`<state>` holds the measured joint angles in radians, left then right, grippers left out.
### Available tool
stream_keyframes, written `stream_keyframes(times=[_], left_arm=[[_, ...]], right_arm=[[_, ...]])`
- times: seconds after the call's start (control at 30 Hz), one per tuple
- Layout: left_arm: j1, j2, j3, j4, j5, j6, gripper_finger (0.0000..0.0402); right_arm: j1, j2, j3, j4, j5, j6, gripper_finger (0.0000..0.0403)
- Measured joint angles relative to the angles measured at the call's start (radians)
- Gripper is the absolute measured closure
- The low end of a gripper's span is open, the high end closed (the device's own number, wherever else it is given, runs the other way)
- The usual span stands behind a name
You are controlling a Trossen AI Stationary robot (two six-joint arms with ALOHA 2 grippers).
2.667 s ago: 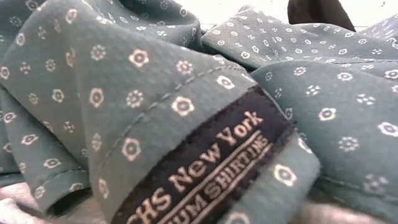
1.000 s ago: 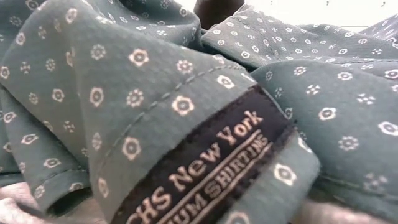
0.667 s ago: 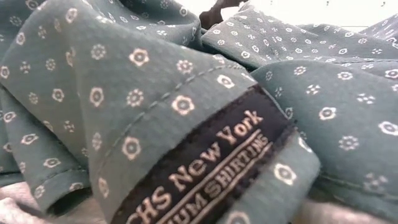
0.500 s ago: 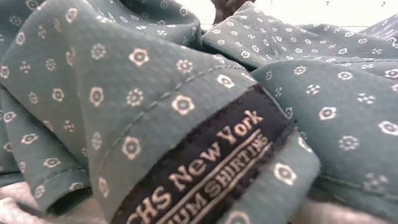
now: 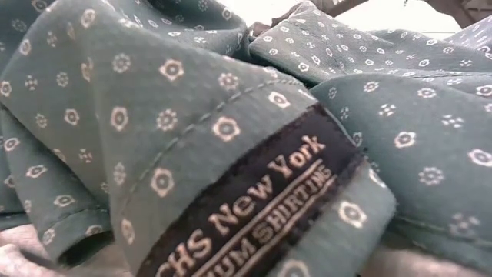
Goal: Sort clothes
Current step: Put the black boxer into the white laundry organizer
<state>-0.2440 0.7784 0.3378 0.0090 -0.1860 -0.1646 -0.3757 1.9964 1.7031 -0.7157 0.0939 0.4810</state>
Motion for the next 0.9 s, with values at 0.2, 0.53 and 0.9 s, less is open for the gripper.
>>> stream_keyframes(times=[0.2, 0.53, 0.9], left_arm=[[0.0, 0.0, 0.0, 0.0, 0.0, 0.0, 0.0398], [0.0, 0.0, 0.0, 0.0, 0.001, -0.003, 0.0398], [0.0, 0.0, 0.0, 0.003, 0.005, -0.053, 0.0398]], right_arm=[[-0.029, 0.073, 0.002, -0.004, -0.065, 0.063, 0.0364], [-0.033, 0.021, 0.0, -0.009, -0.073, 0.038, 0.0262], [-0.017, -0.213, -0.002, -0.032, -0.012, -0.067, 0.0208]])
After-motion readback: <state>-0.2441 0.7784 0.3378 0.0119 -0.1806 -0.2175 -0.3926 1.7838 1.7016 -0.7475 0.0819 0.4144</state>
